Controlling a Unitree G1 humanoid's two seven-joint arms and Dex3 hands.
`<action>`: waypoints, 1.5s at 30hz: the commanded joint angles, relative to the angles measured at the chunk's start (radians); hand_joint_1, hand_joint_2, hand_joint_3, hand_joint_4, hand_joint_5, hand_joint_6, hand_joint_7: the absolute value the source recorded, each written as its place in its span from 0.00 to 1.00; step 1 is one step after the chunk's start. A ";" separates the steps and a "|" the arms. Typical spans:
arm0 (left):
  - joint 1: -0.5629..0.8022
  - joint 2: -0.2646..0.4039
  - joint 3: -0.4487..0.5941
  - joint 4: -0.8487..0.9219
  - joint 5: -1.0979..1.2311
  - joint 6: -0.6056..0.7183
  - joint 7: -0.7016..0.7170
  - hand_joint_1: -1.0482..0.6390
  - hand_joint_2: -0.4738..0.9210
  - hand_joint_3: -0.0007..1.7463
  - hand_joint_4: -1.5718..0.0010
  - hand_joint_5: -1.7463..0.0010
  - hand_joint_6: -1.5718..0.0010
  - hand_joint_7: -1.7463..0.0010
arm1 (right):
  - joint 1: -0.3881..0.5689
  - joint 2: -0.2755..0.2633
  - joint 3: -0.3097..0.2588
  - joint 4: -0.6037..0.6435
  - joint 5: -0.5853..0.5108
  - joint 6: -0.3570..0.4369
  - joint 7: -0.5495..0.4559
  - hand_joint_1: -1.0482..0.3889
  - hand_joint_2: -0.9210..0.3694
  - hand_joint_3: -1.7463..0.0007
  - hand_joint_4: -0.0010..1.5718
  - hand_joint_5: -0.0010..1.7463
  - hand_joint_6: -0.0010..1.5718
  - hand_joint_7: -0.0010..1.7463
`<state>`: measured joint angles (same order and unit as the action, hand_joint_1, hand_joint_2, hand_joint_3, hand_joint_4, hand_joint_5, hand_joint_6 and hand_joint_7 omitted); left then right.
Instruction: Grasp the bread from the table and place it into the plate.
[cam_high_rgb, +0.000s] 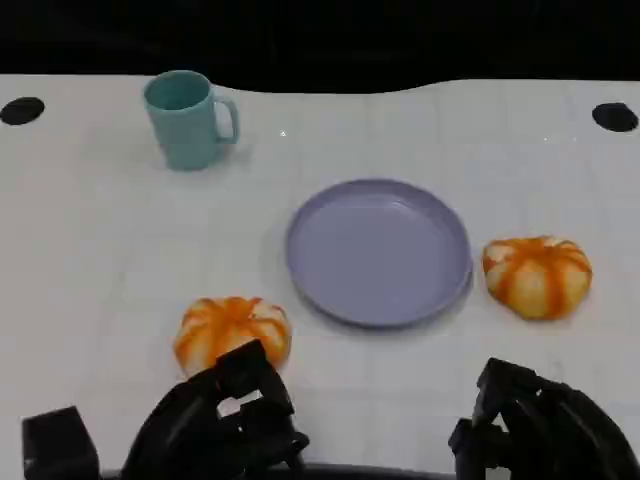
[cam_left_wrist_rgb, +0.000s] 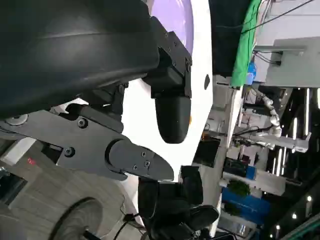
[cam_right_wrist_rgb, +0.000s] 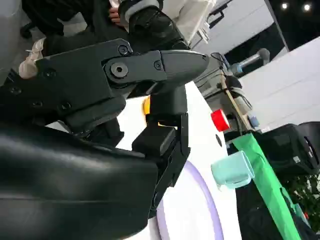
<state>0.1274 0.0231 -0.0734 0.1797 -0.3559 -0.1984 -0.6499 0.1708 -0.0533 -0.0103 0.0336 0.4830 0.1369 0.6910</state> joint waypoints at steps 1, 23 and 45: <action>-0.006 0.011 0.013 -0.007 -0.005 -0.005 -0.005 0.38 0.98 0.01 0.60 0.00 0.70 0.06 | 0.000 -0.009 -0.008 -0.012 0.012 0.008 -0.005 0.22 0.00 0.87 0.55 0.93 0.50 0.77; -0.001 -0.001 0.018 -0.004 -0.015 -0.011 -0.007 0.38 0.98 0.01 0.61 0.00 0.70 0.08 | 0.010 -0.003 -0.002 -0.011 0.001 -0.001 -0.004 0.22 0.00 0.86 0.55 0.92 0.49 0.76; 0.010 0.175 -0.018 -0.498 0.935 0.008 0.450 0.29 0.98 0.00 0.76 0.68 0.72 0.99 | 0.010 -0.003 0.024 -0.036 -0.003 0.020 -0.024 0.24 0.00 0.86 0.54 0.93 0.48 0.77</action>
<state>0.1379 0.1511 -0.0785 -0.2601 0.4615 -0.2295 -0.2259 0.1785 -0.0464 0.0178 0.0116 0.4741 0.1477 0.6725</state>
